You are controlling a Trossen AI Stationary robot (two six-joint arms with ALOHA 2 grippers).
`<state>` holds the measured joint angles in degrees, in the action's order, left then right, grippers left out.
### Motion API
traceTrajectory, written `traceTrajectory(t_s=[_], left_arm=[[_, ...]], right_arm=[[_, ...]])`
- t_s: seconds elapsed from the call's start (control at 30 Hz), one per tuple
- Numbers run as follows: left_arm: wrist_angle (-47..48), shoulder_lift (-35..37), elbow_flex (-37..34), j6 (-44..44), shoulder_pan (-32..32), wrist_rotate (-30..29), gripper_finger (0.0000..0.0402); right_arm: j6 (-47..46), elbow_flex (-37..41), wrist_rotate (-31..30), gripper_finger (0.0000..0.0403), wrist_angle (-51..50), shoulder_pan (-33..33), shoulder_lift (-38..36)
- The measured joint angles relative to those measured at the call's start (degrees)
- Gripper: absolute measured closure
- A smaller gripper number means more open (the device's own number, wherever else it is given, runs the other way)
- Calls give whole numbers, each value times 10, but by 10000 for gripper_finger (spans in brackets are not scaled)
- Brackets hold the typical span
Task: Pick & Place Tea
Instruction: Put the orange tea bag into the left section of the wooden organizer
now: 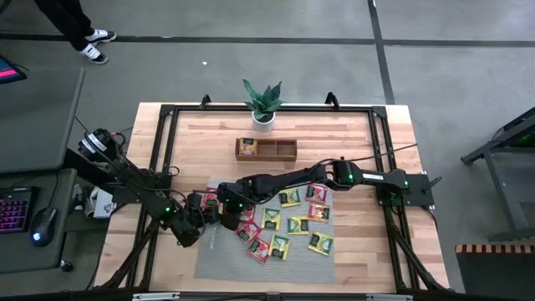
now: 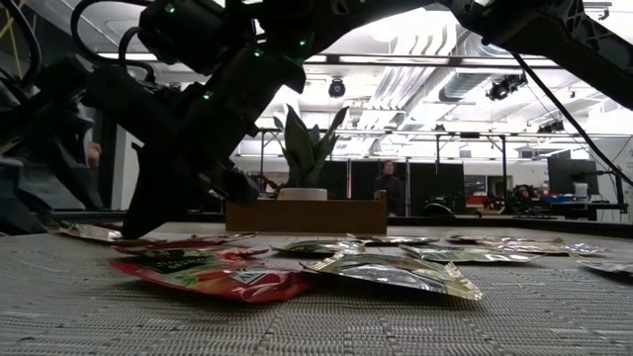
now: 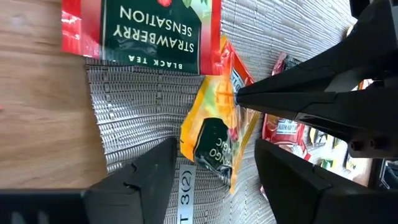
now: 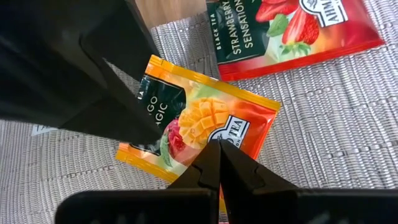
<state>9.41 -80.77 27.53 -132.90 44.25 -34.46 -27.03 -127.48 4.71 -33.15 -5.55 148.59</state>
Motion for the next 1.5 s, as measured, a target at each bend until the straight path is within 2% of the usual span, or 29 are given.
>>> traceTrajectory(t_s=[0.53, 1.1, 1.3, 1.5], left_arm=[[0, -1, -1, 4, 0, -3, 392], [-1, 9, -1, 58, 0, 11, 401], [9, 40, 0, 130, 0, 6, 401], [14, 81, 0, 259, 0, 14, 401]], right_arm=[[1, -1, 13, 403, 0, -3, 0], [31, -1, 23, 403, -21, -6, -19], [62, -1, 40, 403, -46, -6, -46], [107, -1, 66, 403, -85, -6, -95]])
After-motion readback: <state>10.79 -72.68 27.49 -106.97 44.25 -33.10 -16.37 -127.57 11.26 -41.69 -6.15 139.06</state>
